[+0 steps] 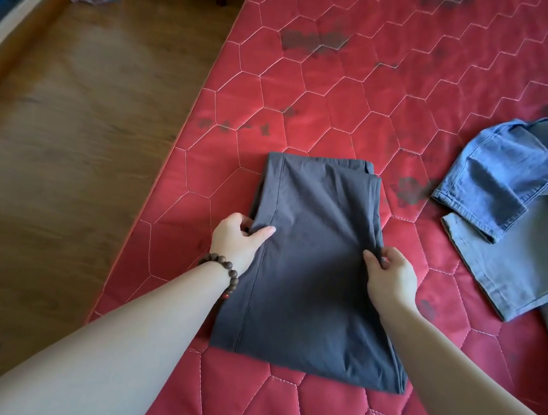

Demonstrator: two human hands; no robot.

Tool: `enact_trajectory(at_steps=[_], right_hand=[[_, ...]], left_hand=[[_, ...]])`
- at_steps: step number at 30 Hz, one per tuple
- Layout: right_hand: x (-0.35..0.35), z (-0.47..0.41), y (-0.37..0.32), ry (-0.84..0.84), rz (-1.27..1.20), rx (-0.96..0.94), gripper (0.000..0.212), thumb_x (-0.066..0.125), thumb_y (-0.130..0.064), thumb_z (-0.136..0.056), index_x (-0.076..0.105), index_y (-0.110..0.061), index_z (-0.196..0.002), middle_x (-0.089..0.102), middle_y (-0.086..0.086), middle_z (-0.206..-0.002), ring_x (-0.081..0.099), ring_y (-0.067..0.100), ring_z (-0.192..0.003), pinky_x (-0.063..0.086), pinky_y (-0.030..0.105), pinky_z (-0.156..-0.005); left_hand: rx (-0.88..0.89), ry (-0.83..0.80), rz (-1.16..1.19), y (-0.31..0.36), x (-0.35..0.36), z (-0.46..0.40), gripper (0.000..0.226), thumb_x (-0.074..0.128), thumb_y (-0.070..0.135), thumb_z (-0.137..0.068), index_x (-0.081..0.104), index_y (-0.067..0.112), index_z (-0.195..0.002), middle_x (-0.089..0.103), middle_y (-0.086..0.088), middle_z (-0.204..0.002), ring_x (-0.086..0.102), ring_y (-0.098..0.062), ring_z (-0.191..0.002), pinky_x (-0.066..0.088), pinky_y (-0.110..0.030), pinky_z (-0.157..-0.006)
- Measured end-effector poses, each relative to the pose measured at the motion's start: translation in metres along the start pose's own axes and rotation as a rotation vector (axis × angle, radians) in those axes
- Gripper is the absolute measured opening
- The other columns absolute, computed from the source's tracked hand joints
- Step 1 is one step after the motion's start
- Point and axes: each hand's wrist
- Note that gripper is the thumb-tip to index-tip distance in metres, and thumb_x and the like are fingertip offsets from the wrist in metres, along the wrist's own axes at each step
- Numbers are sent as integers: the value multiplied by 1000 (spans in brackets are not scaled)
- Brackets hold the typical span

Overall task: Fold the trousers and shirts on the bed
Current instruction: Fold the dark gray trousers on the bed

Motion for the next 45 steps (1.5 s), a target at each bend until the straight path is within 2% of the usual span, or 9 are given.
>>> enact_trajectory(at_steps=[7, 10, 12, 16, 18, 23, 29, 37, 45], right_hand=[[-10, 9, -6, 135, 156, -281, 21, 61, -17, -89, 57, -9, -107, 58, 9, -105, 55, 31, -94, 41, 35, -79], [1, 17, -7, 186, 482, -820, 34, 61, -14, -86, 60, -3, -118, 54, 18, -128, 47, 36, -121, 38, 49, -103], [16, 22, -5, 12, 622, -1012, 44, 62, -21, -86, 58, -4, -126, 50, 15, -139, 43, 32, -133, 32, 53, -110], [30, 12, 5, -199, 861, -880, 61, 35, -53, -95, 24, -31, -151, 16, 3, -159, 12, 24, -148, 8, 54, -118], [30, 6, 9, -175, 897, -758, 63, 21, -65, -92, 9, -41, -150, 1, 2, -161, 1, 22, -149, -2, 55, -118], [35, -18, -24, -47, 894, -763, 51, 37, -45, -94, 48, -23, -138, 50, 9, -136, 45, 31, -125, 15, 57, -116], [47, -68, -45, -133, 933, -725, 61, 22, -54, -96, 15, -30, -152, 8, -1, -161, 0, 19, -148, -5, 51, -118], [55, -76, -28, -38, 766, -747, 60, 25, -56, -94, 22, -34, -150, 14, 8, -160, 4, 19, -149, 4, 53, -118], [46, -96, -39, -295, 656, -664, 51, 24, -48, -98, 17, -44, -149, 11, -1, -160, -3, 12, -147, -5, 41, -120]], left_hand=[[57, 144, -210, -3, -9, 10, 40, 59, 35, -91, 45, 13, -62, 45, 1, -55, 45, -21, -57, 33, -30, -55], [531, 390, -488, 1, 0, 17, 14, 61, 25, -88, 60, 12, -91, 61, -4, -90, 56, -24, -83, 46, -35, -68], [858, 202, -677, -2, 16, 16, 30, 56, 26, -86, 63, 13, -112, 60, -8, -120, 53, -28, -113, 45, -43, -90], [746, -95, -1002, -13, 34, 8, 67, 36, 53, -91, 21, 27, -151, 9, -9, -160, 2, -31, -147, 12, -52, -117], [680, -56, -1034, -11, 36, 4, 73, 34, 56, -88, 21, 25, -152, 14, -11, -159, 11, -31, -146, 19, -51, -114], [829, 212, -1039, 36, 40, -35, 26, 60, 34, -82, 65, 13, -97, 62, -3, -96, 55, -24, -93, 39, -38, -81], [673, 35, -964, 22, 48, -65, 60, 35, 43, -94, 23, 27, -150, 13, -4, -160, 6, -21, -148, 13, -55, -115], [613, -3, -944, 13, 51, -74, 67, 19, 52, -88, 10, 33, -152, -7, -9, -161, -11, -18, -147, 4, -60, -115], [527, -196, -698, 25, 36, -83, 63, 47, 39, -92, 20, 39, -149, -6, 7, -161, -13, -4, -145, -12, -48, -115]])
Point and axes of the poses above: each hand's wrist, its own z-axis away from the middle knuckle, its own x-axis out of the palm, y = z × x
